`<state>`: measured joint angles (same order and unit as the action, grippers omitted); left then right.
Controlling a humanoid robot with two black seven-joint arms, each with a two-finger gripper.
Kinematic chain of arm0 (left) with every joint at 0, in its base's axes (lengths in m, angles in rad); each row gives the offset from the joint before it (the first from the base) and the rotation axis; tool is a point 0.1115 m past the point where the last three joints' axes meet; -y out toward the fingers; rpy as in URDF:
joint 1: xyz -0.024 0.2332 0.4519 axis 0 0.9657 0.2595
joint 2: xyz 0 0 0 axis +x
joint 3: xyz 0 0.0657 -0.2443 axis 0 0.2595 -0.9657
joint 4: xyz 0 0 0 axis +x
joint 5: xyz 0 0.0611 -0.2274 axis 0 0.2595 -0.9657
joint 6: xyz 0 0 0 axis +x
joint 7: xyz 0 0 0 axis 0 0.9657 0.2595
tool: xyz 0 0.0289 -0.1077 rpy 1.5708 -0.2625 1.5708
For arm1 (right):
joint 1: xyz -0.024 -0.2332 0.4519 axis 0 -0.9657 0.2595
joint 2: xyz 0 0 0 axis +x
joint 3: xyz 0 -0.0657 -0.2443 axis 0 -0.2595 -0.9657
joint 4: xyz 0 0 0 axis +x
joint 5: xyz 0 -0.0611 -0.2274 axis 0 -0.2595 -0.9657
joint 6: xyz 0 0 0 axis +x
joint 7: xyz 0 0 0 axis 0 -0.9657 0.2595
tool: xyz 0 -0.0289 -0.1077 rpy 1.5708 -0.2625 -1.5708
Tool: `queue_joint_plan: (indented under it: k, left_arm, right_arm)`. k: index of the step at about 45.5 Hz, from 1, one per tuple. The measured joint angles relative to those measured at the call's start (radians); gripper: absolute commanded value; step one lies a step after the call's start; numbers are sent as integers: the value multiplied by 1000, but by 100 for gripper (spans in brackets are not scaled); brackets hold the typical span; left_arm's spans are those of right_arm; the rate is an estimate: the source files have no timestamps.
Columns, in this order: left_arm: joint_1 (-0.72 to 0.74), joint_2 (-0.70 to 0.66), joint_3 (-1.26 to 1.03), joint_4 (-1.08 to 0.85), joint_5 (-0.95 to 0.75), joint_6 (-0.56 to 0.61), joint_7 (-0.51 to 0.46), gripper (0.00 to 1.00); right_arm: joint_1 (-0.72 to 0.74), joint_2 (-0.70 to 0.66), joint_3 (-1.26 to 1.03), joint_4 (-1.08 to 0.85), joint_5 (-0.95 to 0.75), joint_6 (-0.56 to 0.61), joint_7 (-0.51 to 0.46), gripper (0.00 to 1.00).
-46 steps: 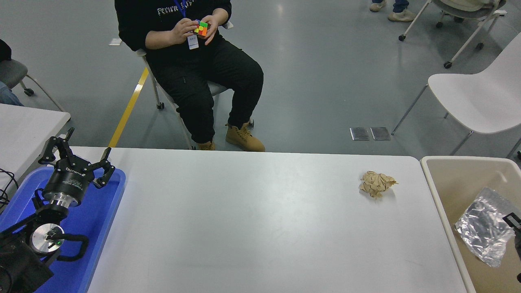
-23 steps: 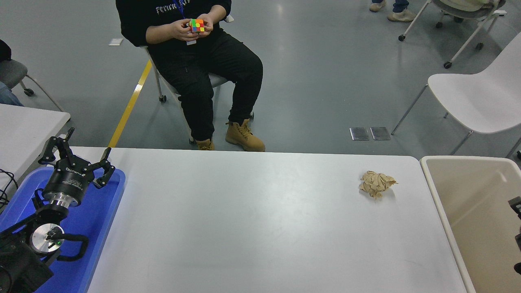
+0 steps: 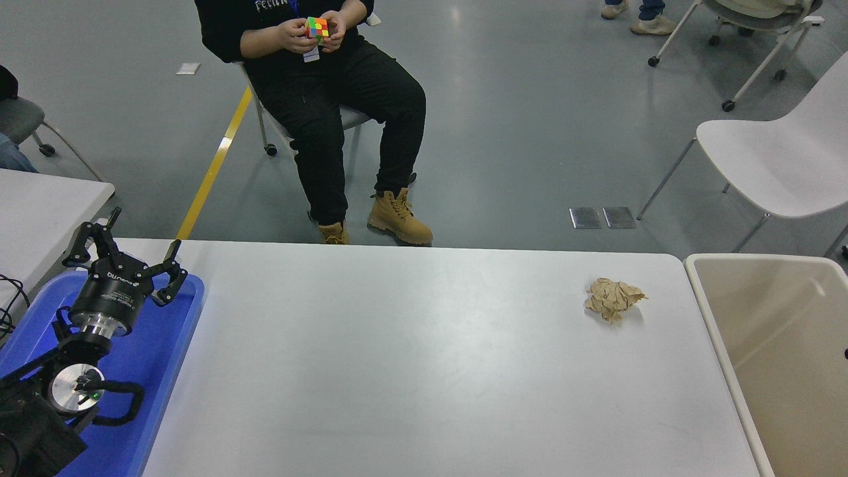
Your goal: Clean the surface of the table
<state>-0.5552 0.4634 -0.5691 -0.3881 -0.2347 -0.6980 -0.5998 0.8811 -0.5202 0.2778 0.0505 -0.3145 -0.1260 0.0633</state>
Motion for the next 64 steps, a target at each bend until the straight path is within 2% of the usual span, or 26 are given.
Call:
queue_joint_plan:
  k: [15, 31, 43, 64]
  left_arm:
    - [0, 0, 0, 0, 0, 0, 0, 100]
    - [0, 0, 0, 0, 0, 0, 0, 100]
    - [0, 0, 0, 0, 0, 0, 0, 100]
    - [0, 0, 0, 0, 0, 0, 0, 100]
  right_arm:
    - [125, -148, 259, 241, 1, -4, 1, 99]
    - [169, -190, 466, 565, 1, -42, 31, 99]
    - [127, -130, 532, 744, 0, -68, 151, 99]
    - [-105, 53, 571, 805, -6, -68, 288, 99]
